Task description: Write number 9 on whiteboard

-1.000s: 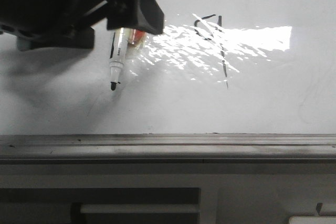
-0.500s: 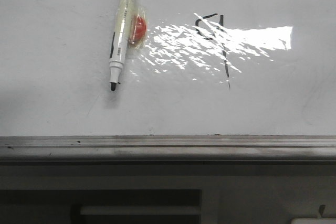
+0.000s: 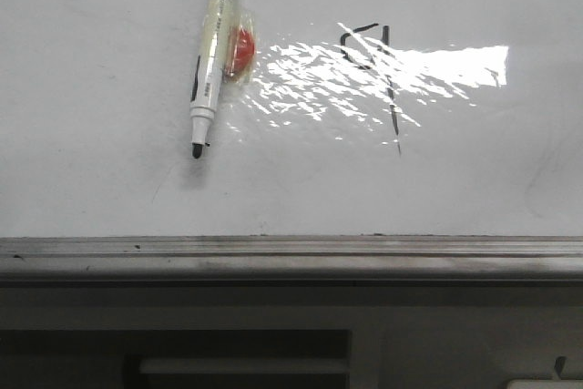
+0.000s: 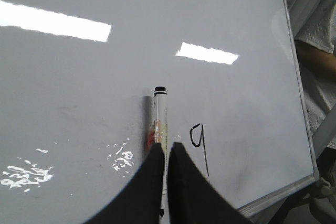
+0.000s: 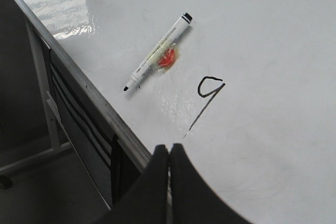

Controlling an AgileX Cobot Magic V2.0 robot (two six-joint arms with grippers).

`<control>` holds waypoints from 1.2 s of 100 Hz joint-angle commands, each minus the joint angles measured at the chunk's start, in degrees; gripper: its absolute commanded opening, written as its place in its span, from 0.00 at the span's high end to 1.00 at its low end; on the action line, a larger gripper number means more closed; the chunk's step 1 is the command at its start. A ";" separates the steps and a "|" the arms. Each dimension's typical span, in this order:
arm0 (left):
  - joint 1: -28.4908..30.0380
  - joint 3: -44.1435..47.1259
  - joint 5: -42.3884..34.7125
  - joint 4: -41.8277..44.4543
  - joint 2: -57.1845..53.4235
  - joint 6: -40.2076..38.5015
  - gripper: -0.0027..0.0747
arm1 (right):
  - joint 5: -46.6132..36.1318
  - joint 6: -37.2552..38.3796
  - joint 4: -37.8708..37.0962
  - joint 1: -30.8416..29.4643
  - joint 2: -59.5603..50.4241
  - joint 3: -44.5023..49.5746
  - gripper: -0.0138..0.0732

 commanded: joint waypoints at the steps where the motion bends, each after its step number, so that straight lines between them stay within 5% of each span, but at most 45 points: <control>1: -0.52 -1.55 0.26 1.62 0.44 0.27 0.99 | -4.12 0.12 -1.70 -0.01 0.71 -1.38 0.91; 30: -0.52 -1.30 0.04 1.09 0.44 0.45 0.99 | -4.12 0.12 -1.70 -0.01 0.71 -1.38 0.91; 37: 0.28 -0.22 -1.70 7.40 0.44 0.78 0.99 | -4.12 0.12 -1.70 -0.01 0.71 -1.38 0.91; 43: 2.37 1.56 -0.79 20.97 0.44 -0.69 0.99 | -4.12 0.12 -1.70 -0.01 0.71 -1.38 0.91; 52: 9.16 4.45 -0.26 37.20 0.44 -8.04 0.99 | -4.12 0.12 -1.70 -0.01 0.71 -1.38 0.91; 68: 28.53 8.99 8.66 51.60 -3.02 -22.70 0.99 | -4.12 0.12 -1.70 -0.01 0.71 -1.38 0.91; 87: 47.78 13.71 23.58 83.14 -13.20 -56.54 0.99 | -4.12 0.12 -1.70 -0.01 0.71 -1.38 0.91; 93: 51.38 15.06 26.97 85.74 -16.44 -62.04 0.99 | -4.12 0.12 -1.70 -0.01 0.71 -1.38 0.91; 120: 58.19 20.58 36.72 84.41 -22.64 -63.39 0.99 | -4.12 0.12 -1.70 -0.01 0.71 -1.38 0.91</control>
